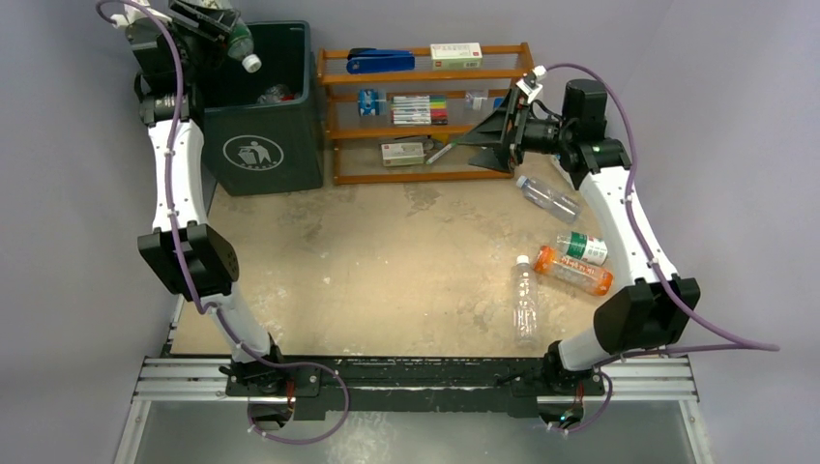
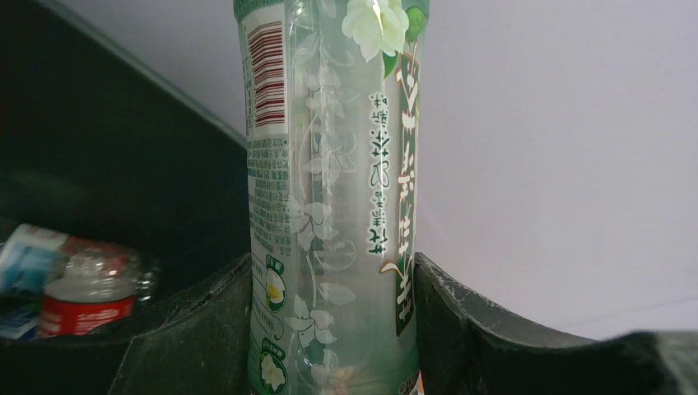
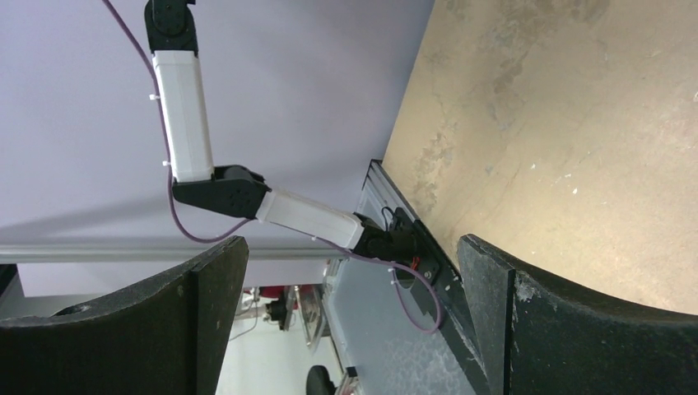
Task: Put the plastic bottles in the bin
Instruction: Place the plastic bottle in the trash bin, then pick up the plastic bottle at the center of the board.
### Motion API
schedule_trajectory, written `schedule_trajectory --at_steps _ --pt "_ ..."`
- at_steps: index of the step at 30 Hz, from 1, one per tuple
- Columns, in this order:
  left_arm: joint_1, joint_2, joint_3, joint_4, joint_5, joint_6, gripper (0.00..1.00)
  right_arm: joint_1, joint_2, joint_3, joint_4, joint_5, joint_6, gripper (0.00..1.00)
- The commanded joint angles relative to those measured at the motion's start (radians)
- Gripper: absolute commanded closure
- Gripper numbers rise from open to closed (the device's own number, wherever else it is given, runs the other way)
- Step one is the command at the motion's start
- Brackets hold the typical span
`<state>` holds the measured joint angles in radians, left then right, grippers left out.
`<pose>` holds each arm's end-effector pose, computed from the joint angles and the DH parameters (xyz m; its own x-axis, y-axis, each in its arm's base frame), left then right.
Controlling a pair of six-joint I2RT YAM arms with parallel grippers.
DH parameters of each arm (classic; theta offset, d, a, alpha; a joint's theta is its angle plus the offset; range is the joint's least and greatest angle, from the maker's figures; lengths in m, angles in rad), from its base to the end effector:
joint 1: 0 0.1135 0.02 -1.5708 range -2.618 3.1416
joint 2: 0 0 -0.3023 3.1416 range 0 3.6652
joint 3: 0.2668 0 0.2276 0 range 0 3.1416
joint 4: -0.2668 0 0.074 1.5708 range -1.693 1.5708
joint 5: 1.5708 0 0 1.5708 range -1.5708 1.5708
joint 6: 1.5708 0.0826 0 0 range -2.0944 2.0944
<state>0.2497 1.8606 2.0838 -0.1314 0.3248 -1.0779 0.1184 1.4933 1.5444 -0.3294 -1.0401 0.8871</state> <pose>0.4511 0.0878 0.5243 -0.0229 -0.8675 -0.4970 0.1131 0.4916 -0.8634 0.3135 0.1090 0.4542 -0.8570 0.2932 -0.4237 -0.3464 0.2808 0.8951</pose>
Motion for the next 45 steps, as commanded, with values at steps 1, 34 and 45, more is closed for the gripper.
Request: schedule_trajectory --at_steps 1,34,45 --pt "0.018 0.012 0.043 -0.043 -0.055 0.081 0.54 -0.002 0.026 0.058 -0.057 0.024 -0.035 0.00" --pt "-0.198 -0.073 0.202 -0.639 -0.167 0.430 0.17 -0.002 -0.034 0.089 -0.394 0.197 -0.270 0.00" --pt "-0.464 -0.389 -0.232 -0.720 -0.217 0.404 0.15 -0.002 -0.174 -0.065 -0.586 0.512 -0.345 0.00"
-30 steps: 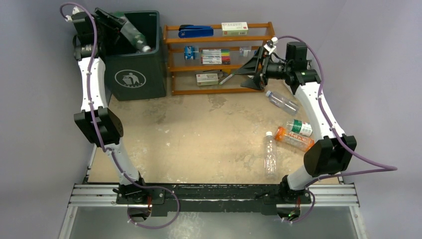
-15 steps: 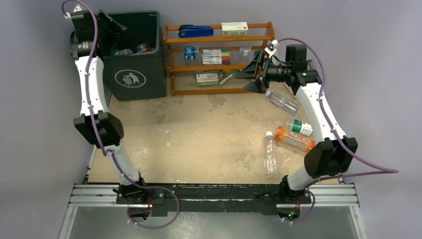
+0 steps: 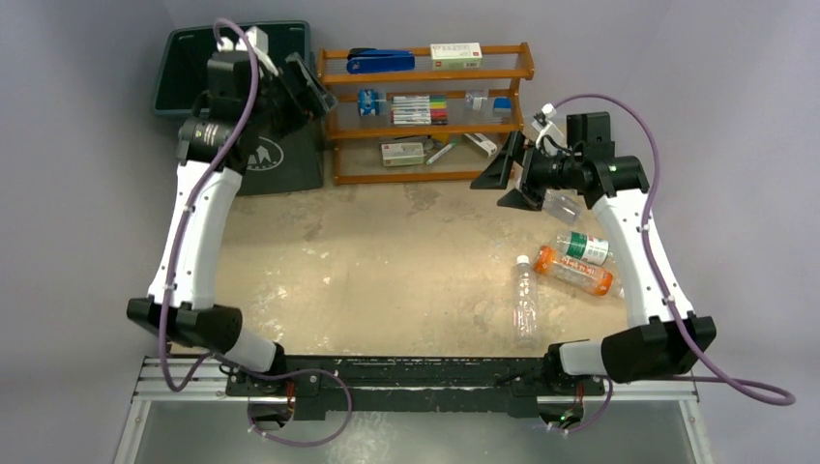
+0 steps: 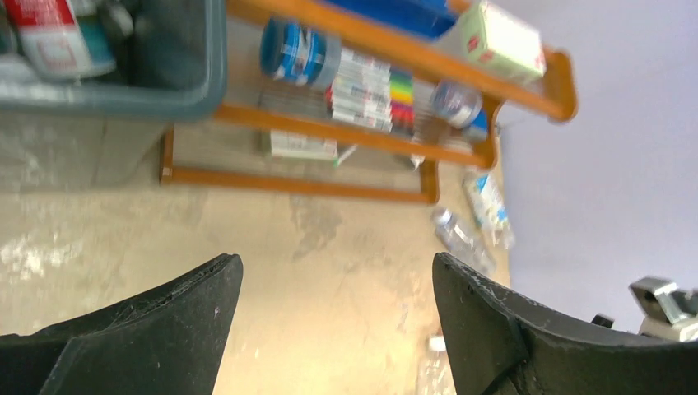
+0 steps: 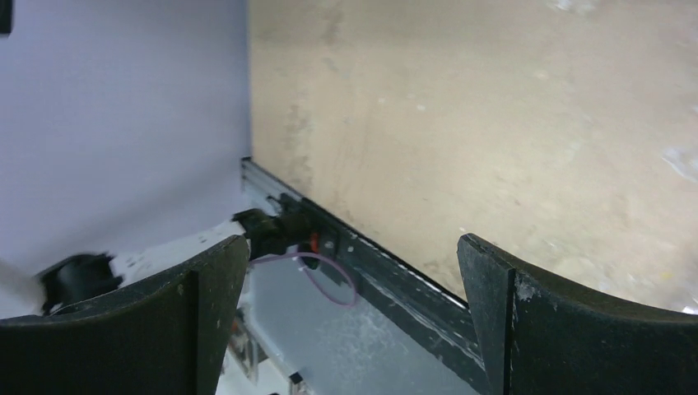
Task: Put the plastic bottles in the bin
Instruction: Pick up the plastic bottle at the center of the board.
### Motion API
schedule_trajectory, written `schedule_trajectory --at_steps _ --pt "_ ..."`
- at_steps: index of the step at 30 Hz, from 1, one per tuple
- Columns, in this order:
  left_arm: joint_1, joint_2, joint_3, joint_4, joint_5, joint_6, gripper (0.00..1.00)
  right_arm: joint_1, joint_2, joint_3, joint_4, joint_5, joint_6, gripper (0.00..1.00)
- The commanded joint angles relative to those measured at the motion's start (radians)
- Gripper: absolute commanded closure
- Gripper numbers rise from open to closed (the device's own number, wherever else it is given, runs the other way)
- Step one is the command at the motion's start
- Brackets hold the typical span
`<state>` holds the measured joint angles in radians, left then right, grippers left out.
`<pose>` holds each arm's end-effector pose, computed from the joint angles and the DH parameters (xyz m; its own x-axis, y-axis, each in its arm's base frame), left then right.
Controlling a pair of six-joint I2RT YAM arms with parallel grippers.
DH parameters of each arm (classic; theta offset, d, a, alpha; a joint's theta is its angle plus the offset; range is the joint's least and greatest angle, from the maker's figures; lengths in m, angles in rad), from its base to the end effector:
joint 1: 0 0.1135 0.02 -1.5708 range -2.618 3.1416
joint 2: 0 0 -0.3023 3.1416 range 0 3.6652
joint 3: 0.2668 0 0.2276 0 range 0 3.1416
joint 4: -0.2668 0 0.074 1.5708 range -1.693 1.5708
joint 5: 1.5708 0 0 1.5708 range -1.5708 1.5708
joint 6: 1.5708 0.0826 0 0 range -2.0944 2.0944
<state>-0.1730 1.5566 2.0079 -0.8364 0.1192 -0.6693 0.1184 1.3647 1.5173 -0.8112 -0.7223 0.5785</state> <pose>0.3250 -0.0668 0.5069 -0.4636 -0.5443 -0.6991 -0.0104 0.7923 -0.6100 0.2652 0.0865 0.4189 -0.8412 0.3131 -0.4409 -0.1766 0.6116 0.7712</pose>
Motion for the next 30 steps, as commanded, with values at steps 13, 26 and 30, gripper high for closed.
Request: schedule_trajectory --at_steps 13,26,30 --pt "-0.207 -0.221 -0.504 -0.030 0.135 0.020 0.13 -0.002 -0.142 -0.306 -0.102 0.476 0.142 0.00" --pt "-0.263 -0.180 -0.553 -0.029 0.106 -0.002 0.12 -0.001 -0.135 -0.536 -0.072 0.800 0.205 0.00" --pt "-0.277 -0.186 -0.638 0.103 0.191 -0.112 0.12 -0.002 -0.108 -0.622 -0.006 0.788 0.224 0.02"
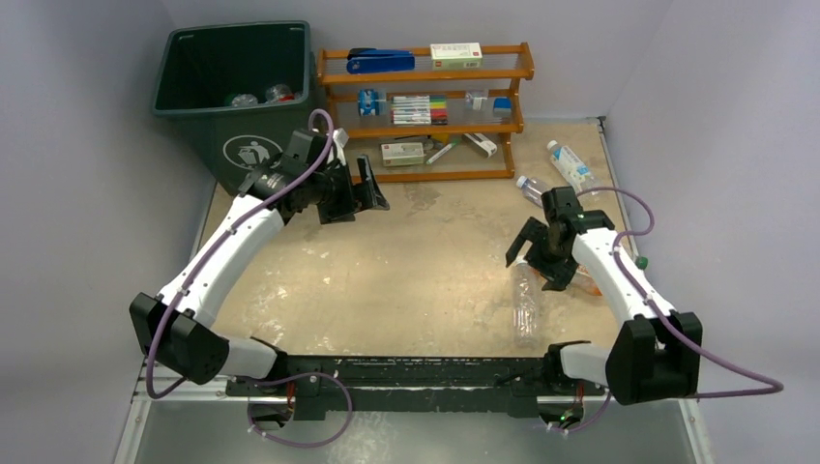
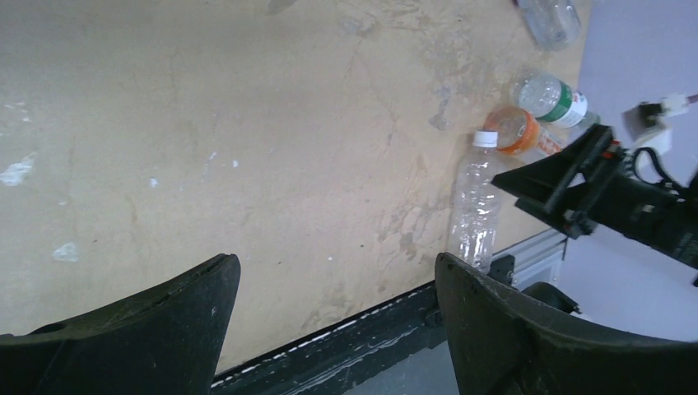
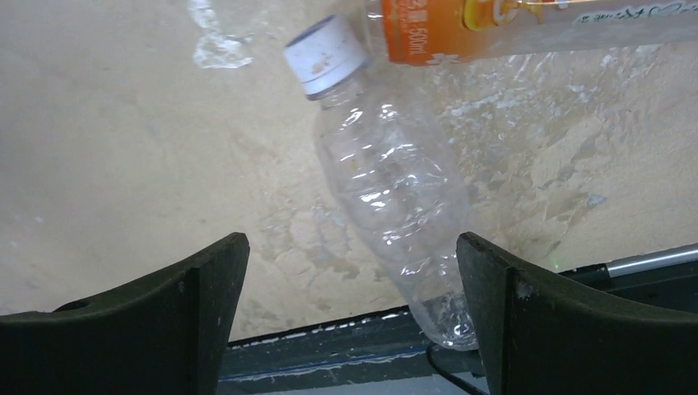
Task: Put the plastic bottles in the bin
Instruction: Pick up the plastic bottle at the center of the board.
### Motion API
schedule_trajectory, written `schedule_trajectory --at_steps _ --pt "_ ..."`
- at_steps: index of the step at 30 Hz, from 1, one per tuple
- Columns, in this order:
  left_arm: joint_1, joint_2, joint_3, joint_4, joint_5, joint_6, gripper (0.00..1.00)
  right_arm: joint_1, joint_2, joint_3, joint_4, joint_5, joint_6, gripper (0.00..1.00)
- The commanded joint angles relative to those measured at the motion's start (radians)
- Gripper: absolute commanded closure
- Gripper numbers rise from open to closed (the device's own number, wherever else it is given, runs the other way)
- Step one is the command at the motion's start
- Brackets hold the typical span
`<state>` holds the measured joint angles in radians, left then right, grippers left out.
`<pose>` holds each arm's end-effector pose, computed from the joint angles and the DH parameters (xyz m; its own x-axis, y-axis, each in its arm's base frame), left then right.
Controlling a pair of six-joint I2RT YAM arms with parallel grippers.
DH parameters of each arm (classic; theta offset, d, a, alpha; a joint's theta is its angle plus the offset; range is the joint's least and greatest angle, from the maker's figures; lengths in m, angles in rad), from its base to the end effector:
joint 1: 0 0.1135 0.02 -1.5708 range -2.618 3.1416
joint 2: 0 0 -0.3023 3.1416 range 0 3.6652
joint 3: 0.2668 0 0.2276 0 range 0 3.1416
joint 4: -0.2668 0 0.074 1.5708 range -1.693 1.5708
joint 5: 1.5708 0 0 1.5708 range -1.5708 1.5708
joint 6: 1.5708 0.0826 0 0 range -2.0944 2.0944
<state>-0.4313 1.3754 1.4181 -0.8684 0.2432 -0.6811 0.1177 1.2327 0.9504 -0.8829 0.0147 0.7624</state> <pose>0.2484 -0.1362 0.3661 -0.8676 -0.2734 -0.4153 0.0100 0.8254 -0.5644 0.2078 0.0233 0.2513 -0.7370 0.6083 -0.2947 0.5495 0.7931 0.2627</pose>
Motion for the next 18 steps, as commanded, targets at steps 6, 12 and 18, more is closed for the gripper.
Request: schedule_trajectory --at_steps 6,12,18 --pt "-0.076 0.006 -0.048 0.180 0.042 -0.138 0.12 0.000 0.112 -0.061 0.158 0.071 0.014 0.05" --pt "-0.076 0.009 -0.026 0.184 -0.011 -0.148 0.11 -0.001 0.193 -0.061 0.212 0.052 -0.007 0.07" --pt "-0.077 0.010 -0.014 0.209 -0.009 -0.206 0.11 -0.001 0.231 -0.063 0.275 0.032 -0.048 0.13"
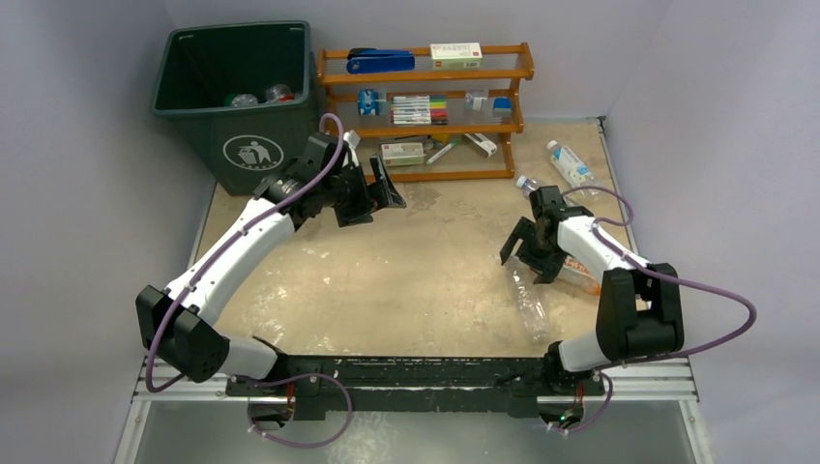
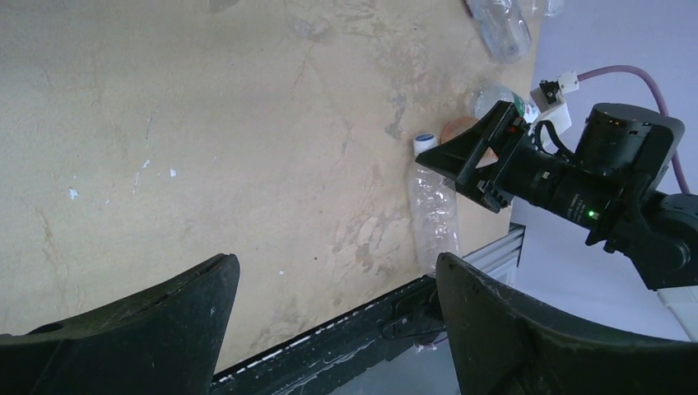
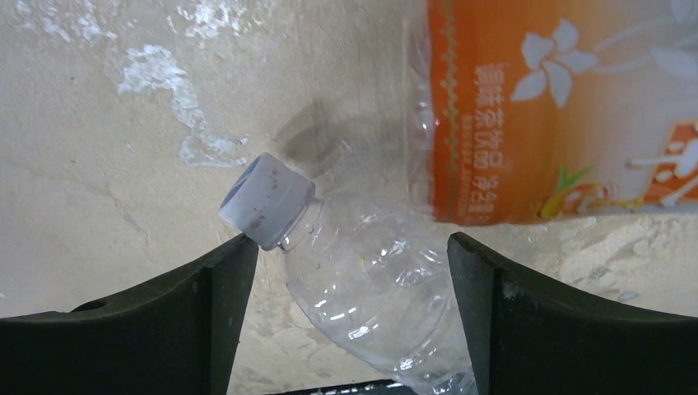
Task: Put the plastic bottles in the bin
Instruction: Pick up the plastic bottle at the center of the board.
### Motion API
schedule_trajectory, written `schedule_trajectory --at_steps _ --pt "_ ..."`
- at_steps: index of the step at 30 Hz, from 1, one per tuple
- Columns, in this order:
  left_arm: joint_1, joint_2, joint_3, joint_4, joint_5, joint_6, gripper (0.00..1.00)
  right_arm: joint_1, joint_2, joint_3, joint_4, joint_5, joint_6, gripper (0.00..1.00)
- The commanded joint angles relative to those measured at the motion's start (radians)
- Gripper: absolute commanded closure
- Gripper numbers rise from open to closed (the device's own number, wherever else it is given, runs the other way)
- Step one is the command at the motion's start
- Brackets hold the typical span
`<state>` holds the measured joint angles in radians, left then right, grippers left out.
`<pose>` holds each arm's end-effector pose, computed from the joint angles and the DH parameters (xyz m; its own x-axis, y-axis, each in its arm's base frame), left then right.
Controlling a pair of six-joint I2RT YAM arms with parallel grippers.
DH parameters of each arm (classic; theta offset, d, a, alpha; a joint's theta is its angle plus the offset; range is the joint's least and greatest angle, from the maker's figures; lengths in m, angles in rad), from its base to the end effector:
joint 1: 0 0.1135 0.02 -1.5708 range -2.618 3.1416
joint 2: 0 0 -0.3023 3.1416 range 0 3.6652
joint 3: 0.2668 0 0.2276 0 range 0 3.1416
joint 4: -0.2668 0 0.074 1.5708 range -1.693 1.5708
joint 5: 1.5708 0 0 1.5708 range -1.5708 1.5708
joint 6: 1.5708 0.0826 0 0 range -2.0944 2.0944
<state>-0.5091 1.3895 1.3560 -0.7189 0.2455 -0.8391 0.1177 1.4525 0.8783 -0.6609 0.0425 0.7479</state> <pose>0.2517 -0.1635 0.3581 -0.8657 -0.3433 -0.3642 -0.0246 0.7560 -0.6542 0.2515 0.0262 0.1970 -0.7577 0.5946 -0.2688 0.5619 0.8040 0.1946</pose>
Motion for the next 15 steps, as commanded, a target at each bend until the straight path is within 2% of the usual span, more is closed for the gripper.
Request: schedule_trajectory --at_steps 1,5,13,15 --pt "0.001 -0.003 0.052 0.057 -0.012 -0.045 0.11 -0.001 0.019 0.012 0.057 -0.001 -0.038 0.14" --pt "0.001 0.010 0.082 0.017 -0.021 -0.014 0.11 0.001 0.030 0.014 0.083 -0.035 -0.054 0.23" --pt "0.001 0.032 0.090 0.025 -0.008 -0.016 0.11 0.009 0.033 0.030 0.120 -0.094 -0.056 0.51" --pt "0.001 0.039 0.099 0.028 -0.007 -0.019 0.10 0.013 0.033 0.036 0.130 -0.110 -0.062 0.61"
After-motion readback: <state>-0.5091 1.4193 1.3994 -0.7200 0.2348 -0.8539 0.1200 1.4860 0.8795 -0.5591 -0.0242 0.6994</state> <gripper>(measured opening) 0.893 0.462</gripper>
